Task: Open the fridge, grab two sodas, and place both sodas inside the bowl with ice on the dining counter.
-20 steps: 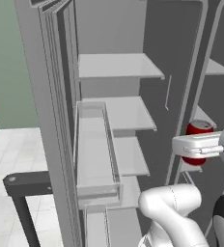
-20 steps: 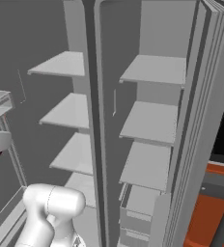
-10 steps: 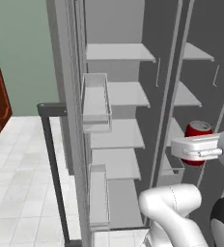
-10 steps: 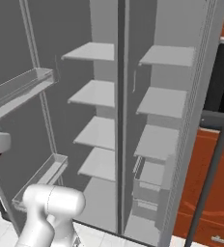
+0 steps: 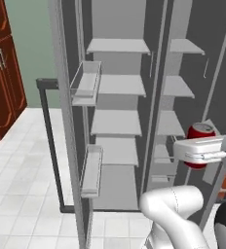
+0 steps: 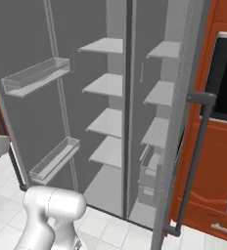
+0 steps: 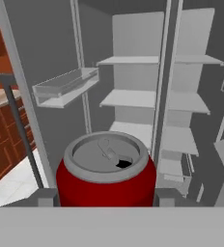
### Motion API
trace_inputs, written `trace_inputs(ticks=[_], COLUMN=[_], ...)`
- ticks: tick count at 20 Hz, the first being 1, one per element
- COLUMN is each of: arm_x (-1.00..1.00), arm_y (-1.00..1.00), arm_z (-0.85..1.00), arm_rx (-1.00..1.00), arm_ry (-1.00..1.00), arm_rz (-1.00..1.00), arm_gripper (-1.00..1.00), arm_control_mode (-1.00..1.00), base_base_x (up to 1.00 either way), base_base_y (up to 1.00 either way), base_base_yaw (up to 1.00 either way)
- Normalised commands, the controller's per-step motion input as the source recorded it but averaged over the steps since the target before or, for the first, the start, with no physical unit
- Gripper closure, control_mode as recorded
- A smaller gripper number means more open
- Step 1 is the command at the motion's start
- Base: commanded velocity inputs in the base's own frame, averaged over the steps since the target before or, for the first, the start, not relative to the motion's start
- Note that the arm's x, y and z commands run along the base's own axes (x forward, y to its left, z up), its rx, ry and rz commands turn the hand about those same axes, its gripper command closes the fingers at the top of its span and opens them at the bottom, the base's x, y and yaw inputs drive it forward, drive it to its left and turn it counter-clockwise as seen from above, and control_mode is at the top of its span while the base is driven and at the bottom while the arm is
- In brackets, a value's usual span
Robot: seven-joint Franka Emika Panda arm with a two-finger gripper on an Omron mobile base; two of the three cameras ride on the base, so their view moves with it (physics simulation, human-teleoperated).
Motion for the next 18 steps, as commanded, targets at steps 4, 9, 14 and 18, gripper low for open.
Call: trace_inputs(ticks=[4, 9, 14, 18], arm_x=[0.0, 0.0, 0.0, 0.0], arm_y=[0.0, 0.0, 0.0, 0.0], arm_z=[0.0, 0.0, 0.0, 0.0], arm_rx=[0.0, 0.0, 0.0, 0.0], arm_ry=[0.0, 0.0, 0.0, 0.0], arm_rz=[0.0, 0.0, 0.0, 0.0], arm_gripper=[1.0, 1.0, 1.0, 1.0], arm_control_mode=[1.0, 1.0, 1.0, 1.0], base_base_x=[-0.59, -0.42, 0.22, -0.23], base_base_y=[-0.5, -0.55, -0.53, -0.55], base_base_yaw=[0.32, 0.36, 0.39, 0.42])
